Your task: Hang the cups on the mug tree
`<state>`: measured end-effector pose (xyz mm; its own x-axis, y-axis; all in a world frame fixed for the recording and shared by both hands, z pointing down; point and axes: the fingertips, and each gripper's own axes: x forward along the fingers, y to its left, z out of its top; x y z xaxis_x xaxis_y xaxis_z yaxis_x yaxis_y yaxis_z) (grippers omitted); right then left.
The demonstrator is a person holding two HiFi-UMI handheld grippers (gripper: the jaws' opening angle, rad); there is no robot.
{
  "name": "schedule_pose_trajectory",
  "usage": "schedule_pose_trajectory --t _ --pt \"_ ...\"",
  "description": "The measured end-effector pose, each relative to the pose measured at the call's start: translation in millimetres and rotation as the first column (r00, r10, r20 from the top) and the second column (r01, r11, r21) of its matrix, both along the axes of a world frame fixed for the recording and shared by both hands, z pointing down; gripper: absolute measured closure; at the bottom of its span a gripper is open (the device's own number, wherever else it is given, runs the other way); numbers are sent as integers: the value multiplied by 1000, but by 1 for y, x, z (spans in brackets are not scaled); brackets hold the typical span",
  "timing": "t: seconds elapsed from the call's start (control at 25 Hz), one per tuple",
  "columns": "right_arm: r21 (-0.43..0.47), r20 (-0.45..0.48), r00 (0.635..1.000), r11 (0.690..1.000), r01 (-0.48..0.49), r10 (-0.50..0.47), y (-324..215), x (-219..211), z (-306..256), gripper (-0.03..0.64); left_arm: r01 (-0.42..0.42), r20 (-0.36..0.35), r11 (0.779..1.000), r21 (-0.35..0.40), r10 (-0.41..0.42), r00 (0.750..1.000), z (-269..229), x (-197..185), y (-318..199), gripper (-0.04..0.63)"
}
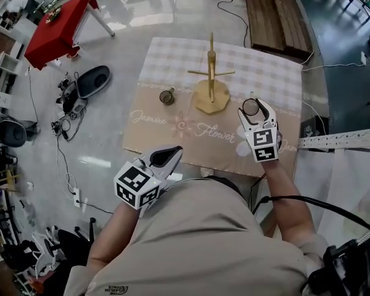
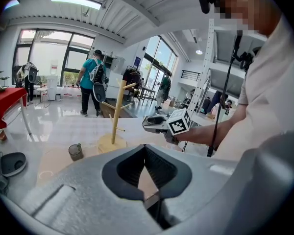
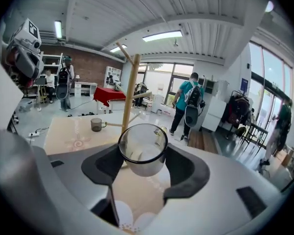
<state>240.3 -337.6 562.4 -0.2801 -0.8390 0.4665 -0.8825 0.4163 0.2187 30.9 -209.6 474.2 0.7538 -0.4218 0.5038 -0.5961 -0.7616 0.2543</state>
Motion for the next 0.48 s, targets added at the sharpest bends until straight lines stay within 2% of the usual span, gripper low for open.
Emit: schedule_pose_trajectory --t 0.32,0.48 --pt "96 -113 983 983 157 -146 -31 -23 -49 341 49 -8 999 -4 -49 999 1 -10 0 586" --pt "114 -162 968 970 213 -193 -41 -35 -59 341 69 -7 998 -7 -69 998 3 -13 0 586"
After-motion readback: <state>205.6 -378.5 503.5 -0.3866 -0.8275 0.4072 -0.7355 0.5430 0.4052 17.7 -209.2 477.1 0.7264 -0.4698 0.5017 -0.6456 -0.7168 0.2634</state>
